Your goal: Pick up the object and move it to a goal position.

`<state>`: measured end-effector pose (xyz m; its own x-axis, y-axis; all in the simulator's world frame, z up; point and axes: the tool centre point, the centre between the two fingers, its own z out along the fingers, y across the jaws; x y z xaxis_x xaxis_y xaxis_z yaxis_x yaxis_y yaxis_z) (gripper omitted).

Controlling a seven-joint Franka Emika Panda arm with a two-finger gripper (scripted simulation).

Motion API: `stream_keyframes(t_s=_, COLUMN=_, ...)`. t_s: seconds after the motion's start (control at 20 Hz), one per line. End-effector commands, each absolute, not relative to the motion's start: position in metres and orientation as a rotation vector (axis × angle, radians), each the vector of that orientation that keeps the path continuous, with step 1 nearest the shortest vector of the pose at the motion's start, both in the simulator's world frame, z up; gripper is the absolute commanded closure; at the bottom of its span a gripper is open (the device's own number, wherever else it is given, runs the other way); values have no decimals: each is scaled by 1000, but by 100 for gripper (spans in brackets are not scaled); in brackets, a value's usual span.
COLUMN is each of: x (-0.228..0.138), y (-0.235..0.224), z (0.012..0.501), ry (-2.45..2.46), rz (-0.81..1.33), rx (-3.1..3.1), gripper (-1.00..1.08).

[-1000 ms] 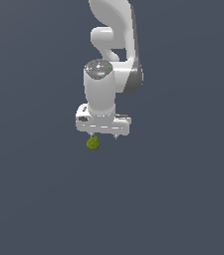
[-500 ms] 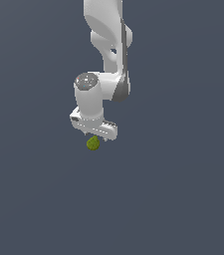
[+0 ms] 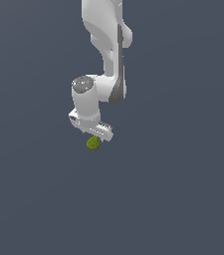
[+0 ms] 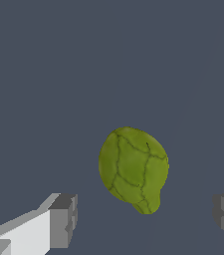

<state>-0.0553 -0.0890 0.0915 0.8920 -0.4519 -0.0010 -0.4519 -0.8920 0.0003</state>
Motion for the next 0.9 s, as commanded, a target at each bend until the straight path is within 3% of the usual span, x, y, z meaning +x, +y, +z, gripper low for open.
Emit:
stream_keyframes(t_s=0.0, x=-55, y=-89, z=90, ry=-729, rz=-1, rx=3056, gripper=-92)
stream_keyframes(t_s=0.8, x=-56, y=-89, z=41, ry=-739, rz=0, rx=3053, gripper=-92)
stream_keyframes(t_s=0.85, x=-56, y=-89, z=41, ry=-739, rz=0, rx=3053, gripper=108)
